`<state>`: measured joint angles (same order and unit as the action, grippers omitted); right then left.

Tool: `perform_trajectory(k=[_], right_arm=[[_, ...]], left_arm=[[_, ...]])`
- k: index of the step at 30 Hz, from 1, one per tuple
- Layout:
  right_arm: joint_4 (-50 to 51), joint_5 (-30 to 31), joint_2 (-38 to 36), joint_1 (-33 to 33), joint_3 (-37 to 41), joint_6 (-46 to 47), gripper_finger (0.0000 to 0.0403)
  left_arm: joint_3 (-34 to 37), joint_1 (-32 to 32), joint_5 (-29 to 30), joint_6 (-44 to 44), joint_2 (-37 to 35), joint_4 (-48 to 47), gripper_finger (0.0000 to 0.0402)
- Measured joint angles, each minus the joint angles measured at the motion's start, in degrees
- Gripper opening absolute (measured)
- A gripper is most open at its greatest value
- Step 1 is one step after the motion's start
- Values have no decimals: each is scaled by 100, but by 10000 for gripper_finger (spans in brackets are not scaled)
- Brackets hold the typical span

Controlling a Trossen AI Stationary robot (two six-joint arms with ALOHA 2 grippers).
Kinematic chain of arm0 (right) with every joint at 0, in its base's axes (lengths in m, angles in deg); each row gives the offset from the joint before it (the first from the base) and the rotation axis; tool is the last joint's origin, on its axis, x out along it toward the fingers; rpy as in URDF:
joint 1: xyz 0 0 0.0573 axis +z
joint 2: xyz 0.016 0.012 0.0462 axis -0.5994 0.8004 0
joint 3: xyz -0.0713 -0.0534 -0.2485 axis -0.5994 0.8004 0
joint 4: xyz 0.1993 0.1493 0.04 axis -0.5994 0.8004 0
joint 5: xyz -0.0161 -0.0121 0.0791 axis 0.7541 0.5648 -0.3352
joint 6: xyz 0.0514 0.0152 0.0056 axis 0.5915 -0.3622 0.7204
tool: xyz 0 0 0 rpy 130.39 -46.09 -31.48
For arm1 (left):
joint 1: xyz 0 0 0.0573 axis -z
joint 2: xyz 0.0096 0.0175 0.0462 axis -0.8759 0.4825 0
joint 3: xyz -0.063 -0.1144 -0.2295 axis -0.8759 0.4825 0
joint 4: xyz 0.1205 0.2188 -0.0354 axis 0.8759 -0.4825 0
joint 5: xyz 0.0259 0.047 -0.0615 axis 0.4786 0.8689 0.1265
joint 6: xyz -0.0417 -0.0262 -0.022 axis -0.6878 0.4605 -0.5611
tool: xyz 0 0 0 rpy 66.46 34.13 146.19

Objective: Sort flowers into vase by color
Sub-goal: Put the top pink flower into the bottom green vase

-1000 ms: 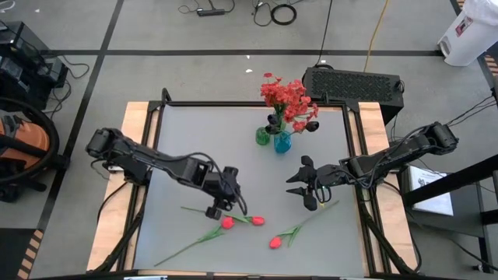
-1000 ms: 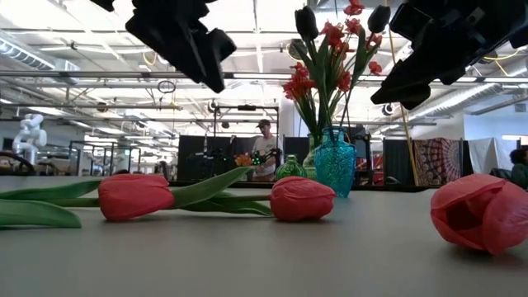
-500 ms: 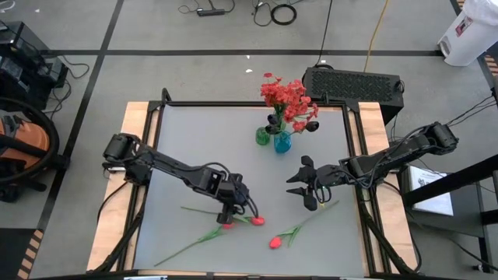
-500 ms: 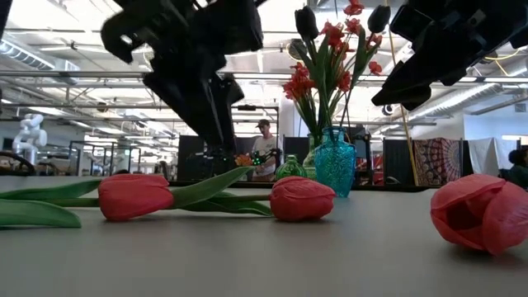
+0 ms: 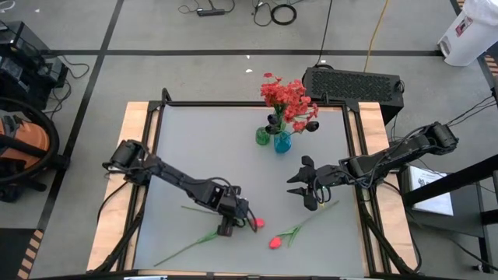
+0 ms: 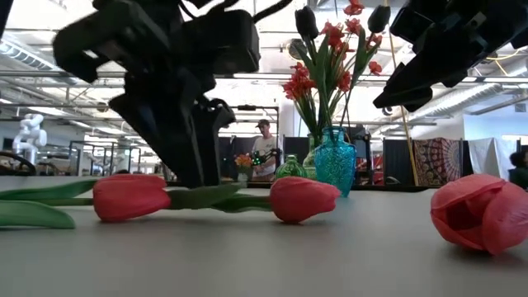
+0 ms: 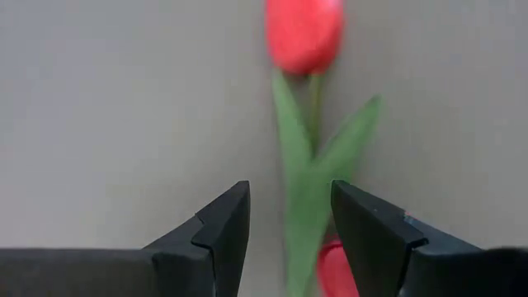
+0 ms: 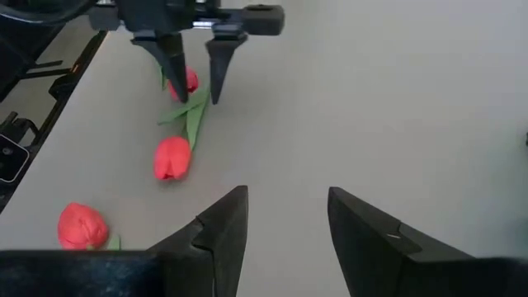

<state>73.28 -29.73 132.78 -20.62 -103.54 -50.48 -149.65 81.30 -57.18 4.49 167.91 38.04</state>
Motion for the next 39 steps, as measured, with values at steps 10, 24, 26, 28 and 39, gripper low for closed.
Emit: perform_trajectory(k=[10,24,26,28,39], right_arm=[[26,-437,0,4,0,308,160],[33,-926,0,66,0,419,160],[39,-929,0,114,0,413,160],[46,-929,0,168,0,411,160],[59,-925,0,393,0,434,160]], left_arm=[[-74,292,-2,0,-2,539,177],[-72,201,389,9,-2,573,177],[-72,182,391,9,-2,569,177],[-72,162,391,13,-2,568,177],[30,163,390,13,212,587,177]])
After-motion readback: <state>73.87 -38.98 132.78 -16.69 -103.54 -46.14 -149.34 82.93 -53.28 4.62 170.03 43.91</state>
